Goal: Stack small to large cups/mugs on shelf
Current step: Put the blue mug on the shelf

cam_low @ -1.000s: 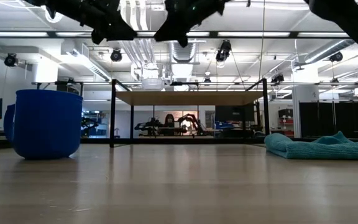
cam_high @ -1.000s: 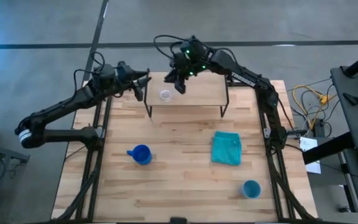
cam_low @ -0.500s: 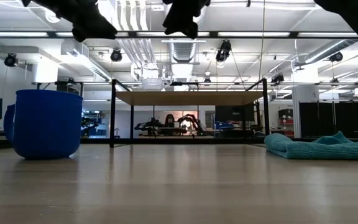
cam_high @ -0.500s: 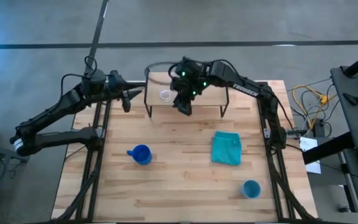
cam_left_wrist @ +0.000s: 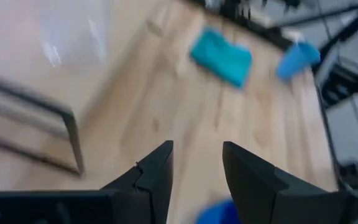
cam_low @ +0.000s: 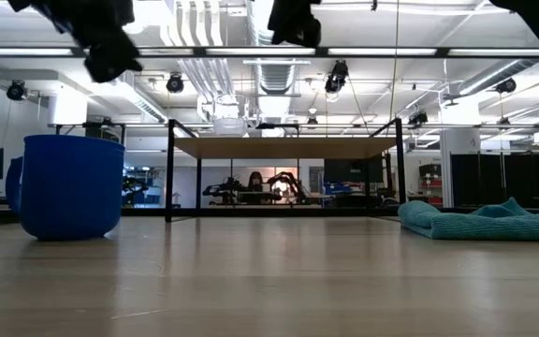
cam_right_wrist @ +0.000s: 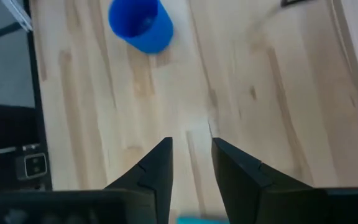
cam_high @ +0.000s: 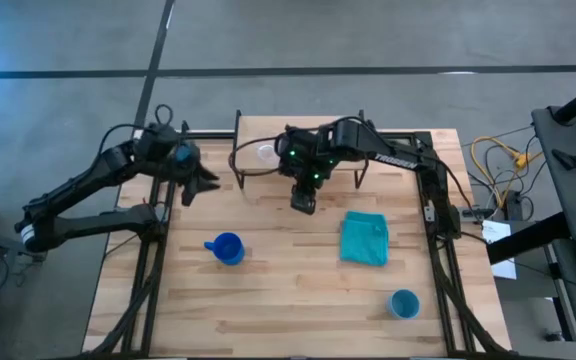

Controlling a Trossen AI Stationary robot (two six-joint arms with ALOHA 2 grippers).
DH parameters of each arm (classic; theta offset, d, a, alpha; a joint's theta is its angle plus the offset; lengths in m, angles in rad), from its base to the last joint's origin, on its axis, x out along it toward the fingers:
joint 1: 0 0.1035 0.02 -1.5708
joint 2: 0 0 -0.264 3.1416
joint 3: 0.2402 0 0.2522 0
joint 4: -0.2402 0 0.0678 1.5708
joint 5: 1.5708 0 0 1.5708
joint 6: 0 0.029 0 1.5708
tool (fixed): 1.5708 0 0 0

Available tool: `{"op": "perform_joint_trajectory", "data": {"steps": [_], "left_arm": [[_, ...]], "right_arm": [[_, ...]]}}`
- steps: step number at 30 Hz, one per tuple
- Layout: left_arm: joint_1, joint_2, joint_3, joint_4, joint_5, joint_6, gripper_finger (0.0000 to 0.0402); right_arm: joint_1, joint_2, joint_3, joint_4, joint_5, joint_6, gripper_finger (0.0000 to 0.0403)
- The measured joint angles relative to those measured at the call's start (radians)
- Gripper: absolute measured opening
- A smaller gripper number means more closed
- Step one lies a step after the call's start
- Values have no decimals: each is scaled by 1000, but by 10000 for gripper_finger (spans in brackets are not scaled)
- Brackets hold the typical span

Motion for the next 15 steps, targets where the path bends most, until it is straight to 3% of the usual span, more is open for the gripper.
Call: {"op": "perform_joint_trajectory", "data": {"steps": [5, 15], "left_arm": [[-43, 15, -21, -117, 31, 0, 125], [-237, 103, -118, -113, 58, 27, 125]], "right_arm": [[27, 0, 0, 71, 1, 0, 105], [93, 5, -6, 87, 29, 67, 102]]}}
